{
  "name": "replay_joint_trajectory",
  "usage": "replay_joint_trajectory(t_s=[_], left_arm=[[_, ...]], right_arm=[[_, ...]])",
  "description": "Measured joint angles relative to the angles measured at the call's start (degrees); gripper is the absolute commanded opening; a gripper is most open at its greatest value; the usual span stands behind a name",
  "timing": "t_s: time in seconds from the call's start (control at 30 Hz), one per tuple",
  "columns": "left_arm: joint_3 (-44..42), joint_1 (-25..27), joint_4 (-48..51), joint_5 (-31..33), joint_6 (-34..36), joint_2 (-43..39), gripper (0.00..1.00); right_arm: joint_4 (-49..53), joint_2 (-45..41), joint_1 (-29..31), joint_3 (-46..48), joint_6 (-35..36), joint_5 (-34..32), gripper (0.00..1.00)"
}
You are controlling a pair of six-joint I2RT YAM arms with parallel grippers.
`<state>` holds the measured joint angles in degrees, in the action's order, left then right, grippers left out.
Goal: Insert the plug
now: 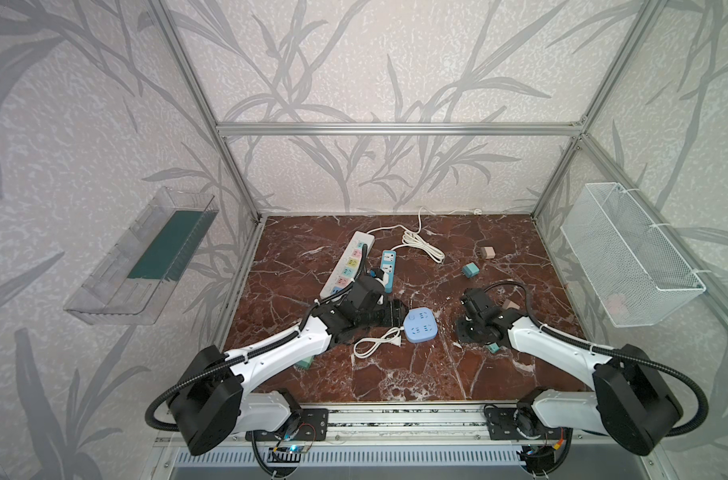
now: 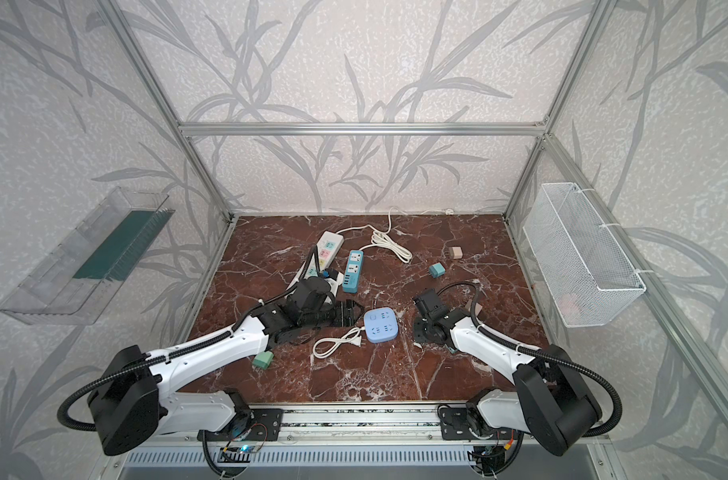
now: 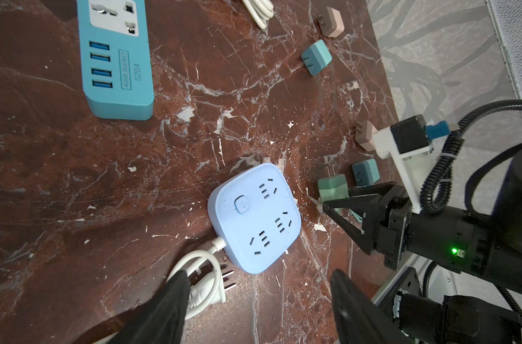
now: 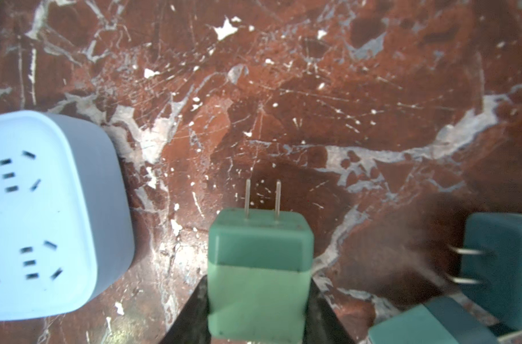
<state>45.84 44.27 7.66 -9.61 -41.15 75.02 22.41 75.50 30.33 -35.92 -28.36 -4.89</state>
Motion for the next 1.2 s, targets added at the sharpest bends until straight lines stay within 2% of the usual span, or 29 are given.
replay_joint_trajectory(t_s=[0.2,0.27,0.3,0.37,0.77,1.0,1.2], left_arm=[[0.6,-0.5,0.0,-2.5,0.5,3.0,0.75],[0.9,-0.5,-0.5,-3.7,0.7,3.3,0.75],[0.9,-0.5,-0.8,-4.0,0.7,3.3,0.74],[0.9,-0.5,-1.3,-4.3,0.9,3.3,0.74],[4.7,-0.6,-3.4,-5.6,1.0,4.5,0.75],[9.3,-0.6,-3.4,-7.3,0.8,7.6,0.72],[15.0,-0.6,-3.3,-8.5,1.1,12.5,0.71]], right_arm=[[-2.6,6.1,0.4,-3.3,3.6,3.0,0.42],[-2.9,6.4,1.1,-3.3,4.3,3.9,0.67],[-3.0,6.4,1.3,-3.3,4.4,4.0,0.74],[-3.0,6.4,1.7,-3.3,4.3,3.9,0.80],[-0.8,4.5,0.0,-2.4,-1.2,-1.6,0.79],[-0.2,0.0,-5.5,-0.2,-3.0,-2.4,0.79],[-2.7,0.5,-11.0,0.2,-2.0,-1.7,0.78]])
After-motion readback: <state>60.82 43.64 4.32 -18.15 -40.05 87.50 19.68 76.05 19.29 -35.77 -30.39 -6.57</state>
